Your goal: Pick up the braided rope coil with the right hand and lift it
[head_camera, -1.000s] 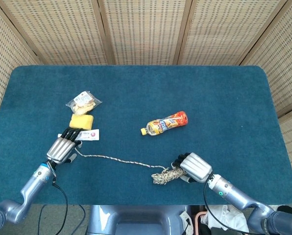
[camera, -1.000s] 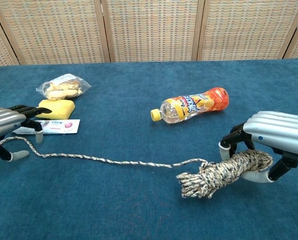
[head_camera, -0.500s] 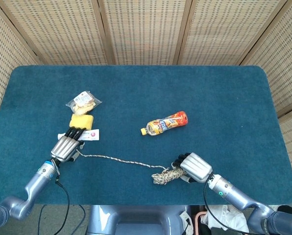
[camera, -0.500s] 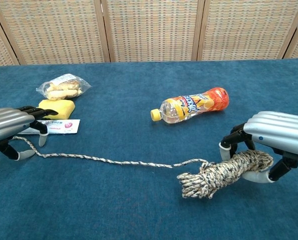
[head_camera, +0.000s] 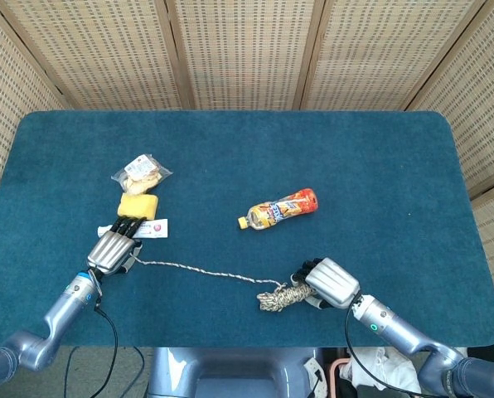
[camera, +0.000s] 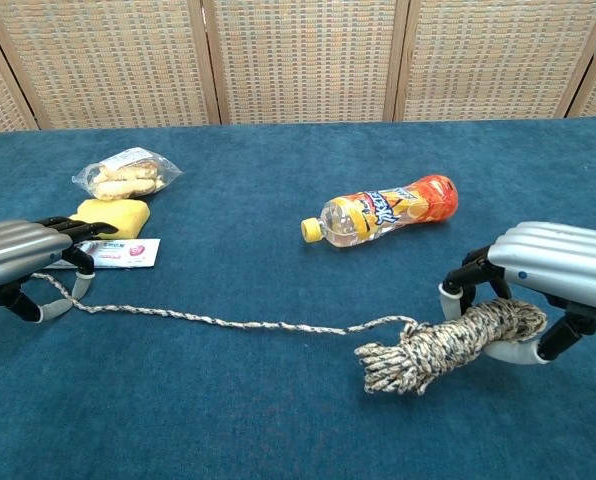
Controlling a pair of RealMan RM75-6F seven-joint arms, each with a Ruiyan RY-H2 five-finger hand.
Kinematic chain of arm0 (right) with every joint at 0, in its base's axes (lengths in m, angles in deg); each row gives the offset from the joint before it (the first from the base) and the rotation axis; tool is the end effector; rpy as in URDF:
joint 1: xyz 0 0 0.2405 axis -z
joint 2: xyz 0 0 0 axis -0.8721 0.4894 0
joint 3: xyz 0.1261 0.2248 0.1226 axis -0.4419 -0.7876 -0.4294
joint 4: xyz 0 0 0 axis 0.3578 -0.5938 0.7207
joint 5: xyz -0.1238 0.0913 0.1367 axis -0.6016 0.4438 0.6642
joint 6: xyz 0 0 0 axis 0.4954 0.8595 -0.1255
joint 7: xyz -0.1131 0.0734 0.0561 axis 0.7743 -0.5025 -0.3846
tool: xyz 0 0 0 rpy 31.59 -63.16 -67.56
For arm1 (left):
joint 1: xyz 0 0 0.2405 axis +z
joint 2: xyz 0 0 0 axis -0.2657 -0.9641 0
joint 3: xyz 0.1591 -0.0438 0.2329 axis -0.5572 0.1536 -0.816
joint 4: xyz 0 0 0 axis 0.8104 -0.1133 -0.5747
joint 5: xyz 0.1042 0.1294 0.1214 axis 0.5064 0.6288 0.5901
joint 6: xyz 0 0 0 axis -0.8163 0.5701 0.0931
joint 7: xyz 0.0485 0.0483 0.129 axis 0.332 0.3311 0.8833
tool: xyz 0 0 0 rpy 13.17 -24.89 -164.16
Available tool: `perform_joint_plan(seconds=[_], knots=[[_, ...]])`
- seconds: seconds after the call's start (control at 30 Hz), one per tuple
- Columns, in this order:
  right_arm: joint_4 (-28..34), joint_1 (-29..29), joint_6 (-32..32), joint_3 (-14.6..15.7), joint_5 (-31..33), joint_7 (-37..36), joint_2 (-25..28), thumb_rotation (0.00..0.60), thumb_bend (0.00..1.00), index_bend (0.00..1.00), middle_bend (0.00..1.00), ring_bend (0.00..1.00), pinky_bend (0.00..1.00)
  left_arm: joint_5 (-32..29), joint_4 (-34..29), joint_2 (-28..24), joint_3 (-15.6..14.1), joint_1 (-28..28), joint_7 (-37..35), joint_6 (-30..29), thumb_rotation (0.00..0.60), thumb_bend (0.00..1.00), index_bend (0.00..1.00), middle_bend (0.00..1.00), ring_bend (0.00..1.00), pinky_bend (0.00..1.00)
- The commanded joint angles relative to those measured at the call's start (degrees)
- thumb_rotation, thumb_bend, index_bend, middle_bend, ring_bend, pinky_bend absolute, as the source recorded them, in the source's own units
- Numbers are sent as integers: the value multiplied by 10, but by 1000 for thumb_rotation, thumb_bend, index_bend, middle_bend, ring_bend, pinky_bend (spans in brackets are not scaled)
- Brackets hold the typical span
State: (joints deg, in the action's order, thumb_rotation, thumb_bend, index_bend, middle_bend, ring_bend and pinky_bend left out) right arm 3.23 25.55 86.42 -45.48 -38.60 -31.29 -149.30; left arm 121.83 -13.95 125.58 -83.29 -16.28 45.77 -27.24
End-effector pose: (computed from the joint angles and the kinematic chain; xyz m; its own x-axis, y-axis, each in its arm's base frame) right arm -0.2408 -0.2871 -0.0011 0.5515 -0.2462 0.7970 -0.6641 -0.7078 0.2408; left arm -0.3064 0.3292 -0.0124 0.6788 0.2810 0.6785 0.7256 -0.3988 -0.5608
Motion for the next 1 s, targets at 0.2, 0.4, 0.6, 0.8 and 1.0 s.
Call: perform_joint_plan(seconds=[0.2,0.4,0.6,0.8,1.0], knots=[[2,0,5,-2,0,-3,0,600,614,631,546,389,524,-1,1,-1,-2,-1,0,-3,600,474,677,0,0,0],[25,0,13,-9,8,-22,10,600,615,633,547,389,528,11,1,-6,-2,-2,-7,-22,600,490,685,0,0,0],[93,-12,-2,-30,40,-81,40,600,616,636,552,391,529,45,24,-9,-2,-9,-4,-66,600,501,686,0,0,0],[176,-34,-30,-85,106,-126,79,600,619,639,561,395,529,75,52,-12,0,-22,-16,-99,600,503,697,0,0,0],[242,-46,-57,-144,196,-112,100,600,660,646,571,399,529,105,66,-13,-11,-28,-13,-127,600,511,705,0,0,0]])
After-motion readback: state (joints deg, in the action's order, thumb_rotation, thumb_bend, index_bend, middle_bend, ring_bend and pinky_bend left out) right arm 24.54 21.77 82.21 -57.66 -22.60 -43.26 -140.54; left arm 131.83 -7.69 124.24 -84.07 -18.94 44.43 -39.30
